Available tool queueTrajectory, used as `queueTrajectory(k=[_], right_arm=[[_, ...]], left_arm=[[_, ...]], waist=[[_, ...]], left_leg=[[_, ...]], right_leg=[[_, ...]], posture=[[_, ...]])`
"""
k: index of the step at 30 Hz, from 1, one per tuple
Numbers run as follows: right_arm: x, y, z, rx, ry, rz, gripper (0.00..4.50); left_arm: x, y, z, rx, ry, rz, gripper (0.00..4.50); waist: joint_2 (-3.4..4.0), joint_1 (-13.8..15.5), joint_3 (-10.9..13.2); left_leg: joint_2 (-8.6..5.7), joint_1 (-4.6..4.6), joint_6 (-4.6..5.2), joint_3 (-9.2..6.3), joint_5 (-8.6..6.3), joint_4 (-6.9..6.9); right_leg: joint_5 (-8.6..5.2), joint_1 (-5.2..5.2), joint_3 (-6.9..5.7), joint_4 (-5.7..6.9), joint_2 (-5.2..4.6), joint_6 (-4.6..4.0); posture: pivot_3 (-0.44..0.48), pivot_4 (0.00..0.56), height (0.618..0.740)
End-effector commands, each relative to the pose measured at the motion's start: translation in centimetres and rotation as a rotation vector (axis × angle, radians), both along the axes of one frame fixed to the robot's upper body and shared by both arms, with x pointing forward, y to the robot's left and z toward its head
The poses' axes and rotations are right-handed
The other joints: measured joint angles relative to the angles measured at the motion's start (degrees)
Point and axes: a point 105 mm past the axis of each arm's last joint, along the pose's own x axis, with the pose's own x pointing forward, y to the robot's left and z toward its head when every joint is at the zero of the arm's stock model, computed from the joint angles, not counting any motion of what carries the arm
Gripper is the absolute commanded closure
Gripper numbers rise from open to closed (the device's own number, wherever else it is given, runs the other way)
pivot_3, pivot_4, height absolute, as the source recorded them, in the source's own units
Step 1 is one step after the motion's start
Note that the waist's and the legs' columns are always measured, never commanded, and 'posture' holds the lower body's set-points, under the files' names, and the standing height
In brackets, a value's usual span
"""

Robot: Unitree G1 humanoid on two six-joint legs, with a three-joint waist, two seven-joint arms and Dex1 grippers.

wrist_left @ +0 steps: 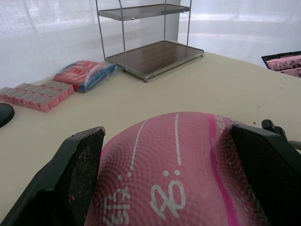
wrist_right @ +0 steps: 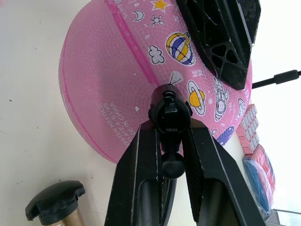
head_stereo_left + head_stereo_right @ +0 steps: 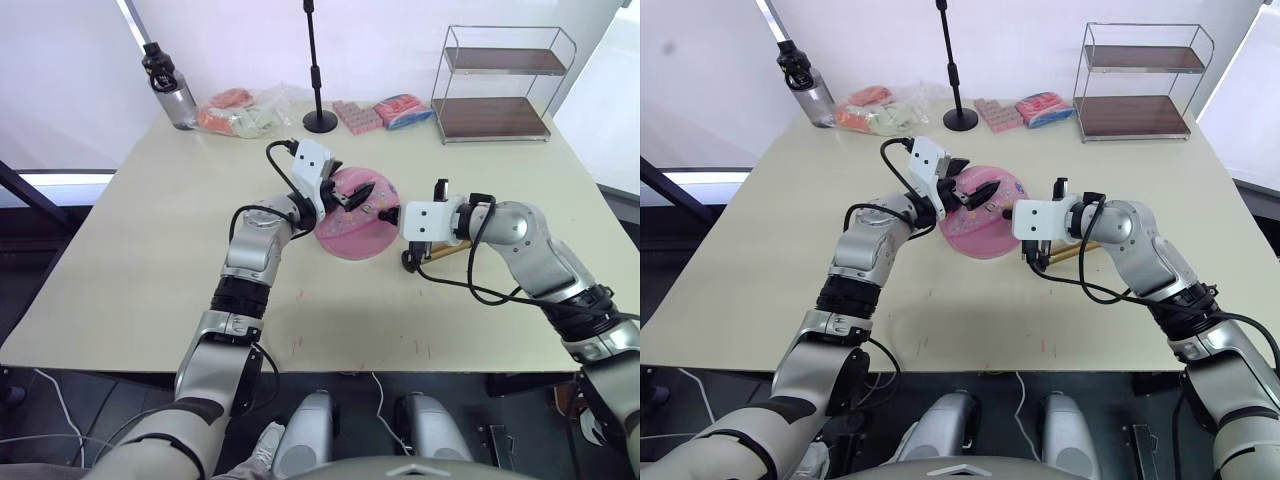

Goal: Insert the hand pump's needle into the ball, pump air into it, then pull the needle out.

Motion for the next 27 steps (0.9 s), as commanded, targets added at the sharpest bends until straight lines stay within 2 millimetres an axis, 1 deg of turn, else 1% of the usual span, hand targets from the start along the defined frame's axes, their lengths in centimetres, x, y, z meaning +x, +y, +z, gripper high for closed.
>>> queueTrajectory(k=[1, 3, 7, 12, 15, 20, 23, 27], right_arm=[[-0.5, 0.4, 1.7, 0.07, -0.052, 0.033, 4.41], [-0.6, 0.0, 1.8, 0.116, -0.029, 0.016, 4.41], [-0.8, -0.9, 1.6, 0.3, 0.104, -0.053, 4.41], [-1.8, -1.1, 1.3, 0.491, 0.253, -0.105, 4.41], [-2.4, -1.5, 1.4, 0.534, 0.292, -0.122, 4.41], [-3.4, -2.2, 1.9, 0.552, 0.323, -0.128, 4.41], [-3.9, -2.9, 2.4, 0.554, 0.321, -0.132, 4.41], [-4.3, -3.4, 2.9, 0.562, 0.324, -0.138, 4.41]], left_arm=[[-0.5, -0.5, -4.7, 0.072, 0.144, -0.006, 0.0], [-0.5, -0.5, -4.9, 0.078, 0.144, -0.003, 0.0], [-0.5, -0.5, -5.8, 0.086, 0.156, 0.028, 0.0], [-0.5, -0.6, -7.3, 0.096, 0.18, 0.065, 0.0], [-0.3, -0.4, -8.7, 0.126, 0.199, 0.102, 0.0], [-0.2, -0.4, -10.1, 0.155, 0.217, 0.121, 0.0], [-0.5, -0.7, -11.3, 0.167, 0.241, 0.115, 0.0], [-0.6, -0.6, -11.8, 0.171, 0.25, 0.116, 0.0]], waist=[[0.0, 0.04, 0.0], [0.0, 0.07, 0.0], [0.0, 0.25, 0.0], [0.0, 0.64, 0.0], [0.02, 1.35, -0.02], [0.06, 2.18, -0.04], [0.34, 2.65, -0.22], [0.6, 3.15, -0.43]], left_leg=[[0.0, 0.0, 0.0, 0.0, 0.0, 0.0], [0.0, -0.02, 0.0, -0.01, 0.0, 0.0], [-0.01, -0.07, 0.0, -0.07, 0.0, 0.0], [-0.04, -0.1, 0.01, -0.16, -0.01, 0.0], [-0.1, -0.11, 0.01, -0.18, -0.01, 0.0], [-0.23, -0.21, 0.02, -0.33, -0.01, 0.01], [-0.49, -0.39, 0.03, -0.74, 0.0, 0.01], [-0.84, -0.76, 0.13, -1.21, 0.04, 0.02]], right_leg=[[0.0, 0.0, 0.0, 0.0, 0.0, 0.0], [0.0, 0.0, -0.01, -0.02, 0.0, 0.0], [0.03, 0.01, -0.06, -0.06, -0.02, -0.05], [0.03, 0.02, -0.09, -0.08, -0.11, -0.05], [0.01, 0.03, -0.14, -0.09, -0.21, -0.02], [-0.04, 0.05, -0.33, -0.21, -0.32, 0.05], [-0.07, 0.09, -0.35, -0.41, -0.31, 0.11], [-0.06, 0.11, -0.38, -0.7, -0.31, 0.13]], posture=[[0.0, 0.15, 0.74], [0.0, 0.15, 0.74], [0.0, 0.15, 0.74], [0.0, 0.15, 0.74], [0.0, 0.15, 0.74], [0.0, 0.15, 0.74], [0.0, 0.15, 0.74], [0.0, 0.15, 0.74]])
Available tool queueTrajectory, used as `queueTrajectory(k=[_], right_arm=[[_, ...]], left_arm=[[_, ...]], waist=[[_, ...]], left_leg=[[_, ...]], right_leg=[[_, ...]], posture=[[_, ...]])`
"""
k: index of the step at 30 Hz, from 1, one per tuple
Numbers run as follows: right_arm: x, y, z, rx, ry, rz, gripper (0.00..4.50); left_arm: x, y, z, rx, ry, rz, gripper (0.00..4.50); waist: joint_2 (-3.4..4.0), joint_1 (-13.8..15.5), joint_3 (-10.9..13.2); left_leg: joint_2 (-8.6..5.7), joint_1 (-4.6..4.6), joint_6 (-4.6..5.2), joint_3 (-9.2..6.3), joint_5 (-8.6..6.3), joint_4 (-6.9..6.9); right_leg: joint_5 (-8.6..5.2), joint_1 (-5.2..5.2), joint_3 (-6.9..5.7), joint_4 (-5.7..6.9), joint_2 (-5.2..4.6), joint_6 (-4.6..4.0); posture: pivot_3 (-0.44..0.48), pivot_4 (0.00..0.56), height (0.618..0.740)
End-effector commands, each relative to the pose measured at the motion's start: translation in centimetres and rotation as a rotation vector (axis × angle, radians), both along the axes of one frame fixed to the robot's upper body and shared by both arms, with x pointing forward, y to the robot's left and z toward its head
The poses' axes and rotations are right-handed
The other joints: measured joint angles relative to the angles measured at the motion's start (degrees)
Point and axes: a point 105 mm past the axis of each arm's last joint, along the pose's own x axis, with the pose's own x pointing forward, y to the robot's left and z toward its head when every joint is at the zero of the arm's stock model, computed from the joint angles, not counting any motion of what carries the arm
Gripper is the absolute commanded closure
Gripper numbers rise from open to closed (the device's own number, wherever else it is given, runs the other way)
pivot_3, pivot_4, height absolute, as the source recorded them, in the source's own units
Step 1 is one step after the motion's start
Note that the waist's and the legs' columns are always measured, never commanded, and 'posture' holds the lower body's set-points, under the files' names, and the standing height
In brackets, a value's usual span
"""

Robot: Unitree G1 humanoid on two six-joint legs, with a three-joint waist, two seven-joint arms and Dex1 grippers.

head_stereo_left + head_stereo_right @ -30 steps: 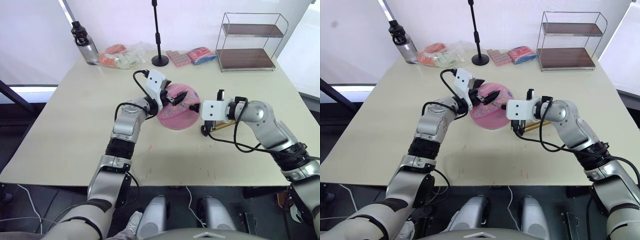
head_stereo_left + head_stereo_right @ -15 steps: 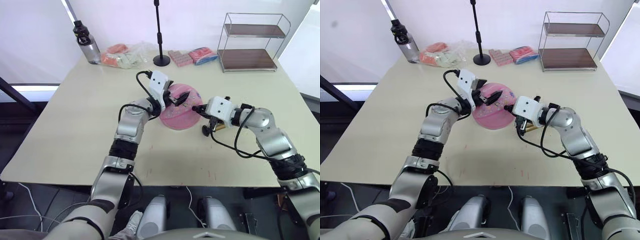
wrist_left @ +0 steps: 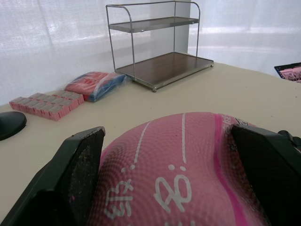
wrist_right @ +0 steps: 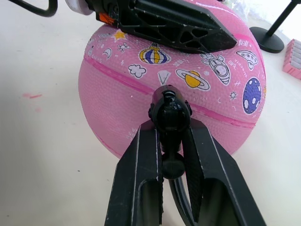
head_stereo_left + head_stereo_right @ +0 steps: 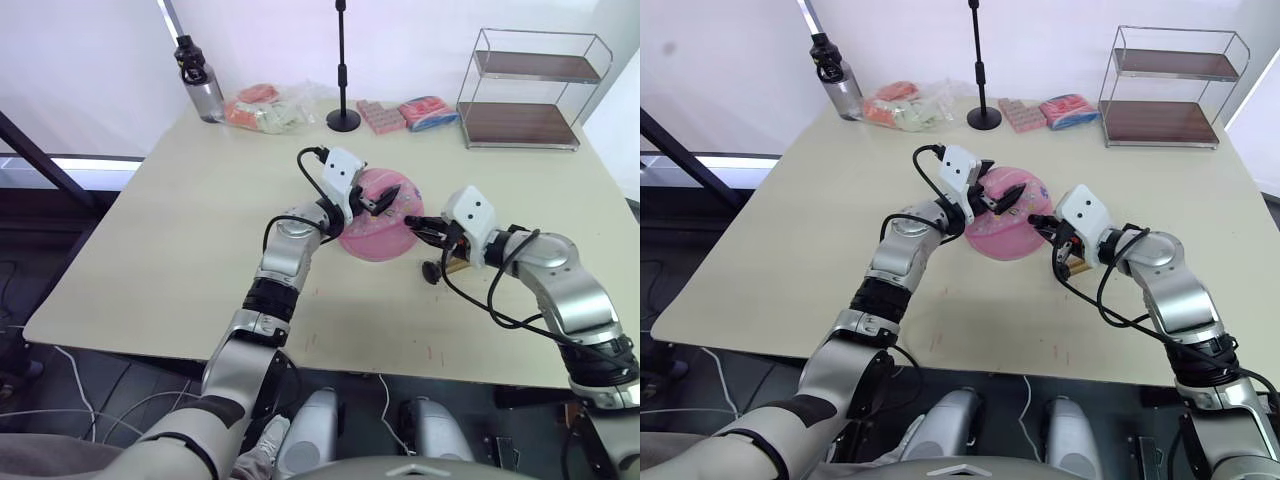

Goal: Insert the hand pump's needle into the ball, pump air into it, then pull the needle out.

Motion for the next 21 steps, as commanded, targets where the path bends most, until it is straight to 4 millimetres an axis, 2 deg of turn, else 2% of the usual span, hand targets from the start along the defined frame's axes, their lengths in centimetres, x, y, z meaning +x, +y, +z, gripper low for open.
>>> queueTrajectory(k=[1, 16, 18, 21], right_arm=[[-2.0, 0.4, 4.3, 0.049, -0.135, 0.097, 4.41], [-2.9, -1.6, 6.6, -0.065, -0.133, 0.109, 4.41], [-3.0, -1.8, 6.8, -0.068, -0.129, 0.108, 4.41], [-3.1, -2.4, 7.3, -0.071, -0.13, 0.101, 4.41]], left_arm=[[-0.6, 3.3, -10.7, 0.186, 0.323, 0.142, 0.0], [-0.7, 3.7, -12.2, 0.222, 0.351, 0.171, 0.0], [-0.7, 3.7, -12.3, 0.222, 0.352, 0.173, 0.0], [-0.7, 3.7, -12.4, 0.219, 0.353, 0.173, 0.0]], waist=[[0.05, 0.06, -0.03], [0.16, 0.11, -0.15], [0.18, -0.59, -0.78], [-0.03, -1.68, -1.13]], left_leg=[[-0.04, -0.03, 0.01, -0.07, 0.0, 0.0], [-0.51, -0.09, 0.26, -0.96, -0.09, 0.0], [-0.51, 0.03, 0.32, -1.03, -0.13, 0.0], [-0.36, 0.81, 0.07, -0.99, -0.32, -0.12]], right_leg=[[0.01, 0.0, 0.01, -0.02, 0.0, -0.02], [-0.41, 0.53, -0.07, -0.31, -0.2, 0.62], [-0.43, 0.61, 0.08, -0.3, -0.19, 0.68], [-0.69, 1.23, 0.11, -0.3, -0.19, 0.57]], posture=[[0.0, 0.15, 0.74], [0.0, 0.15, 0.74], [0.0, 0.15, 0.74], [0.0, 0.15, 0.74]])
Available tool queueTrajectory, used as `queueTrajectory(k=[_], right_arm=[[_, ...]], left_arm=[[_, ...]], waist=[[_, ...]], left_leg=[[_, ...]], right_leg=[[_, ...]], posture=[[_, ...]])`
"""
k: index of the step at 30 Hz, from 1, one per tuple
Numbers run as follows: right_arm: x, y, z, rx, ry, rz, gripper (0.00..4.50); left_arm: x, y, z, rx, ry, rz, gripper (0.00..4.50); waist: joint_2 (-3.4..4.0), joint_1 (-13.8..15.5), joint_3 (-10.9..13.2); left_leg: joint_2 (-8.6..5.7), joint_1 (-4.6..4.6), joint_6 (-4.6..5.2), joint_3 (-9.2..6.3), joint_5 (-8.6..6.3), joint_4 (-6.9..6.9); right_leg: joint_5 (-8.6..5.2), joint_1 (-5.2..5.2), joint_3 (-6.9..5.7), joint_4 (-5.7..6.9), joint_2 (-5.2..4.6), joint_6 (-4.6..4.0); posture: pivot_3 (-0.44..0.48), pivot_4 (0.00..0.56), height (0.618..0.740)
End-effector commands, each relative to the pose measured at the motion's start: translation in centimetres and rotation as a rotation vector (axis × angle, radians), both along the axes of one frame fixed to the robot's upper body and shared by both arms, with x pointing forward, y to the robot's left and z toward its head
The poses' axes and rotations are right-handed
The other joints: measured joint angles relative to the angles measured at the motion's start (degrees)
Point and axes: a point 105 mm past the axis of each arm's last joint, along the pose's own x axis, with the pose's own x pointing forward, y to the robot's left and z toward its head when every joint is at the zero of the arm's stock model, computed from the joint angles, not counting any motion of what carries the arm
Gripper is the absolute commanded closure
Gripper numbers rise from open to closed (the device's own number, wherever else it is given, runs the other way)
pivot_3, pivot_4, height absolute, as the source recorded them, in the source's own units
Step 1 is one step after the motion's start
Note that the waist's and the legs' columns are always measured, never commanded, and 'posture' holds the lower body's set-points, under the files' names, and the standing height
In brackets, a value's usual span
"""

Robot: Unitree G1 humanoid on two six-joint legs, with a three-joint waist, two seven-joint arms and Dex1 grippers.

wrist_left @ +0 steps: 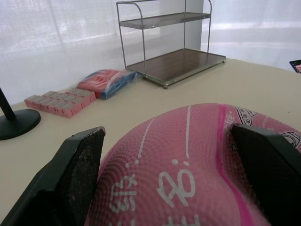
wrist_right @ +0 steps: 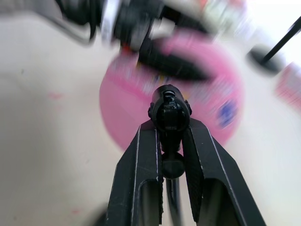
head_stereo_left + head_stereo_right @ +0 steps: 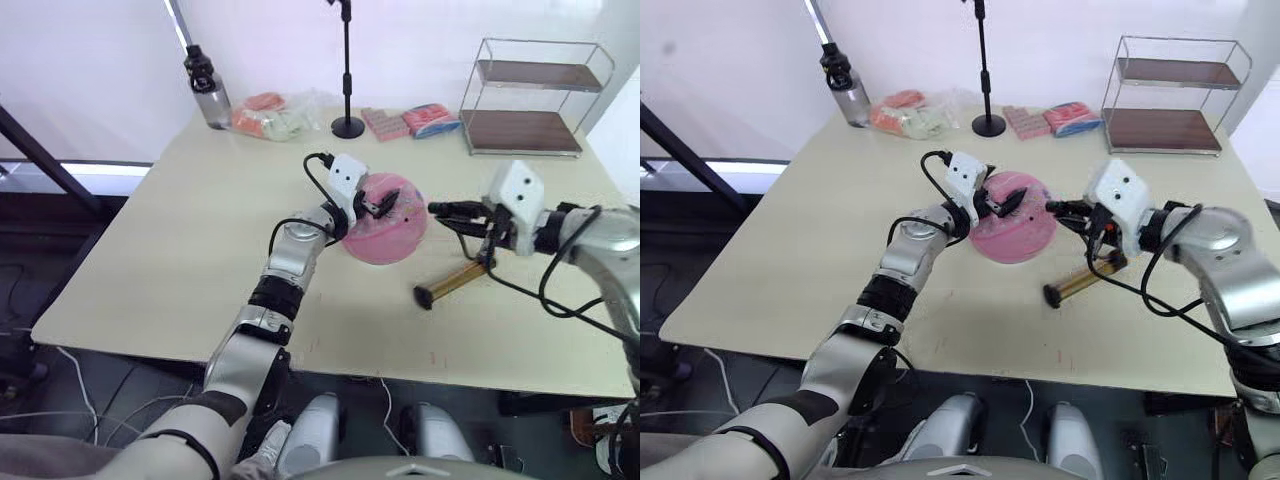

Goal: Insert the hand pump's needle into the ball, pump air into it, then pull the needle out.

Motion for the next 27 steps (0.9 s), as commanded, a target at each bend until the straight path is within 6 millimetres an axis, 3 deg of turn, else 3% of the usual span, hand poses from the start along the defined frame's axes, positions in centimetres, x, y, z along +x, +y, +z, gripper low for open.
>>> queueTrajectory(k=[1, 6, 9, 13, 22, 27], right_arm=[[-0.5, -0.3, 1.7, 0.01, -0.049, 0.016, 4.41], [0.2, -1.4, 0.2, 0.005, -0.049, -0.045, 4.41], [1.0, -2.6, -1.1, -0.039, -0.092, -0.107, 4.41], [1.7, -3.3, -1.1, -0.047, -0.151, -0.141, 4.41], [2.9, -4.5, -1.8, -0.12, -0.309, -0.175, 4.41], [4.0, -5.2, 0.0, -0.086, -0.425, -0.231, 4.41]], left_arm=[[-1.7, 3.2, -10.6, 0.171, 0.324, 0.107, 0.0], [-1.4, 2.7, -9.2, 0.135, 0.275, 0.087, 0.0], [-1.2, 2.2, -7.8, 0.099, 0.229, 0.058, 0.0], [-1.2, 2.1, -6.9, 0.09, 0.199, 0.04, 0.0], [-1.0, 1.6, -0.6, -0.012, 0.034, -0.056, 0.0], [-1.5, 1.3, 2.7, -0.021, -0.048, -0.13, 0.0]], waist=[[0.09, -0.85, -0.16], [0.13, -1.73, -0.22], [0.13, -1.62, -0.26], [0.35, -1.64, -0.38], [-0.06, -1.73, 0.04], [-0.02, -1.75, 0.6]], left_leg=[[0.07, 0.12, -0.04, 0.01, -0.02, 0.0], [0.16, 0.12, -0.07, 0.11, -0.04, -0.34], [0.16, 0.13, -0.07, 0.28, -0.01, -0.6], [0.1, 0.12, -0.03, 0.63, 0.5, -0.69], [0.04, -0.43, 0.25, 0.63, 0.66, -0.82], [0.02, -0.89, 0.27, 0.61, 0.68, -0.82]], right_leg=[[-0.01, 0.11, 0.01, 0.0, -0.01, -0.01], [-0.01, 0.11, -0.08, -0.02, -0.74, -0.01], [0.01, 0.09, -0.12, -0.01, -0.8, 0.01], [0.15, -0.02, -0.26, 0.11, -0.63, 0.28], [0.1, -0.51, -0.22, -0.06, -0.59, 0.38], [0.12, -0.95, -0.15, -0.06, -0.51, 0.33]], posture=[[0.0, 0.15, 0.74], [0.0, 0.15, 0.74], [0.0, 0.15, 0.74], [0.0, 0.15, 0.74], [0.0, 0.15, 0.74], [0.0, 0.15, 0.74]])
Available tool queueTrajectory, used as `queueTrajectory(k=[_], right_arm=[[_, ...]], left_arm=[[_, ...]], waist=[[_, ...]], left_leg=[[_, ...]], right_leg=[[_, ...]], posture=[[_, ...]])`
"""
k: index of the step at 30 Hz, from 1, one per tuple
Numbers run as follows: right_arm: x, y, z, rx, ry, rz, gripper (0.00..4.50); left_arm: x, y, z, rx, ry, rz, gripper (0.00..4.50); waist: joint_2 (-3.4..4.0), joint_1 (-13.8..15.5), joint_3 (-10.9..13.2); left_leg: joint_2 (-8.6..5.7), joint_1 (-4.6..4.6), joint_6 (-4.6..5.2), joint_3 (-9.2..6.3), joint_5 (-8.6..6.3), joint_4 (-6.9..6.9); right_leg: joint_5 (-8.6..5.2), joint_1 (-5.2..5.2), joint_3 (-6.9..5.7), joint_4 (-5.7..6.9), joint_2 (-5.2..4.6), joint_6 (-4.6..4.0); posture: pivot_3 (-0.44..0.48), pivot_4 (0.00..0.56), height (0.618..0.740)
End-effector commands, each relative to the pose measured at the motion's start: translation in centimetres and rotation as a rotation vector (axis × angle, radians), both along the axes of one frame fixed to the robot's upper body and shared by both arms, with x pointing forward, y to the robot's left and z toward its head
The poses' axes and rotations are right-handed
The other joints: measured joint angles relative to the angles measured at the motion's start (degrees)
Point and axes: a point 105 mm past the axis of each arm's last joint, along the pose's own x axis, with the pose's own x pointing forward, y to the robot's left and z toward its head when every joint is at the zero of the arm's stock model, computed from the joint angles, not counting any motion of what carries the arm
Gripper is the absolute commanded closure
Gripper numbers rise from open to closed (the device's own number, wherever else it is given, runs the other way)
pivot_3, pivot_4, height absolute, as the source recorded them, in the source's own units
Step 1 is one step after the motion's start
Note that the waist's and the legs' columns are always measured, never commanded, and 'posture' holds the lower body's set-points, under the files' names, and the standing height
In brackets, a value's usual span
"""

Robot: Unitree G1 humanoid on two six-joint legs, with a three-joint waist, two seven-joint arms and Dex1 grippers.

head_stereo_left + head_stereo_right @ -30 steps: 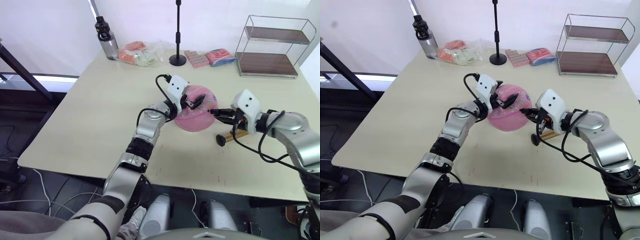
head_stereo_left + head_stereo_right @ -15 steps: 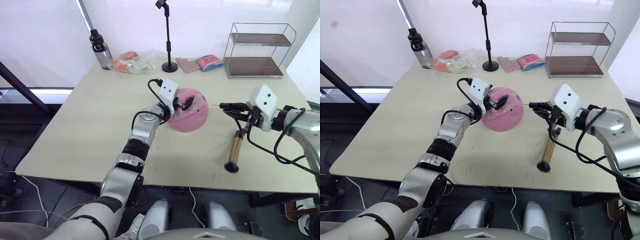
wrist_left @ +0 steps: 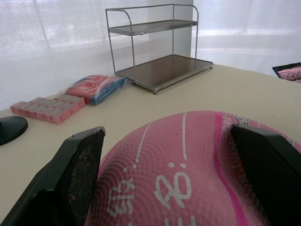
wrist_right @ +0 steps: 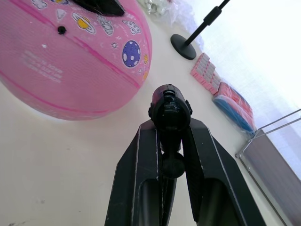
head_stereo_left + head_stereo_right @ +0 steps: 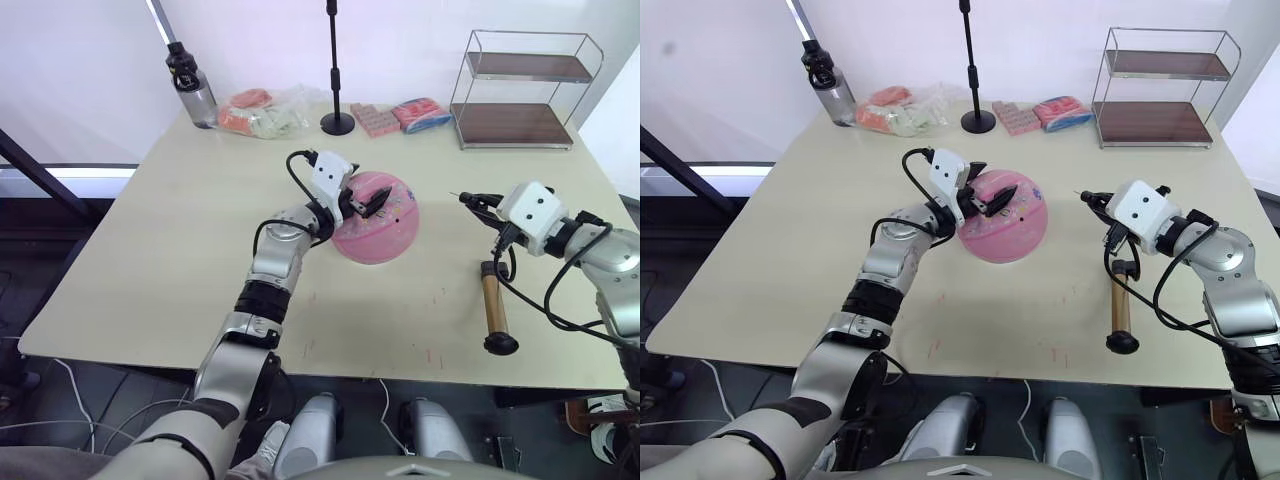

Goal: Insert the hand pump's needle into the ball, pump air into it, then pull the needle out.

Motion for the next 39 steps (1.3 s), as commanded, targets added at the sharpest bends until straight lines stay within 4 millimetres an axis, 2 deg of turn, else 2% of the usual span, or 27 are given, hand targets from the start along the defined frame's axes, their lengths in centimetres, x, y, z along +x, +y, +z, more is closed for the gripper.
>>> queueTrajectory(k=[1, 5, 10, 13, 19, 22, 25, 32, 39], right_arm=[[0.6, -0.5, 2.9, 0.025, -0.14, -0.025, 4.41], [0.5, -0.4, 2.1, 0.023, -0.119, -0.014, 4.41], [0.1, -1.2, 0.7, 0.009, -0.09, -0.026, 4.41], [-0.1, -2.1, 0.3, 0.013, -0.081, -0.044, 4.41], [-0.4, -3.1, -0.6, 0.023, -0.058, -0.076, 4.41], [-0.7, -4.5, -1.2, 0.049, -0.041, -0.13, 4.41], [-0.9, -5.7, -1.6, 0.079, -0.029, -0.181, 4.41], [-1.0, -9.3, -1.6, 0.244, -0.024, -0.361, 4.41], [-1.8, -11.6, -2.8, 0.34, 0.019, -0.487, 4.41]], left_arm=[[-0.4, 0.0, 0.5, 0.025, 0.0, -0.036, 0.0], [-1.0, -0.1, 1.9, 0.017, -0.035, -0.074, 0.0], [-2.6, 0.0, 4.2, 0.013, -0.098, -0.172, 0.0], [-3.5, 0.7, 5.7, 0.001, -0.133, -0.215, 0.0], [-5.0, 1.6, 7.6, -0.013, -0.186, -0.282, 0.0], [-6.3, 2.4, 8.5, -0.02, -0.202, -0.346, 0.0], [-7.7, 3.3, 8.2, 0.001, -0.197, -0.41, 0.0], [-11.6, 5.7, 5.6, 0.071, -0.08, -0.554, 0.0], [-13.9, 7.8, 3.2, 0.139, -0.007, -0.595, 0.0]], waist=[[0.08, -0.03, 0.34], [0.02, 0.05, 0.59], [-0.02, -0.05, 0.82], [-0.02, -0.08, 0.9], [-0.02, -0.08, 1.12], [-0.02, -0.12, 1.12], [-0.01, -0.23, 1.13], [-0.08, -1.18, 1.19], [-0.07, -1.41, 1.2]], left_leg=[[-0.01, -0.07, 0.0, 0.05, 0.0, 0.0], [-0.02, -0.25, 0.0, 0.09, 0.0, -0.12], [-0.03, -0.52, -0.24, 0.15, 0.13, -0.16], [-0.04, -1.08, -0.27, 0.24, 0.16, -0.04], [-0.05, -1.05, -0.27, 0.33, 0.16, -0.05], [-0.05, -1.05, -0.27, 0.34, 0.16, -0.02], [-0.03, -1.01, -0.27, 0.37, 0.16, -0.02], [0.07, -0.96, -0.24, 0.45, 0.15, 0.02], [0.14, -0.91, -0.06, 0.56, 0.04, 0.02]], right_leg=[[0.03, -0.09, 0.07, 0.0, 0.01, -0.04], [0.12, -0.32, 0.13, 0.0, 0.03, -0.21], [0.14, -0.58, 0.18, -0.08, 0.03, -0.26], [0.16, -1.16, 0.28, -0.02, 0.03, -0.27], [0.16, -1.2, 0.36, 0.02, 0.03, -0.27], [0.16, -1.2, 0.37, 0.09, 0.04, -0.27], [0.16, -1.2, 0.4, 0.13, 0.05, -0.28], [0.19, -1.19, 0.46, 0.2, 0.11, -0.32], [0.22, -1.21, 0.56, 0.27, 0.15, -0.37]], posture=[[0.0, 0.15, 0.74], [0.0, 0.15, 0.74], [0.0, 0.15, 0.74], [0.0, 0.15, 0.74], [0.0, 0.15, 0.74], [0.0, 0.15, 0.74], [0.0, 0.15, 0.74], [0.0, 0.15, 0.74], [0.0, 0.15, 0.74]])
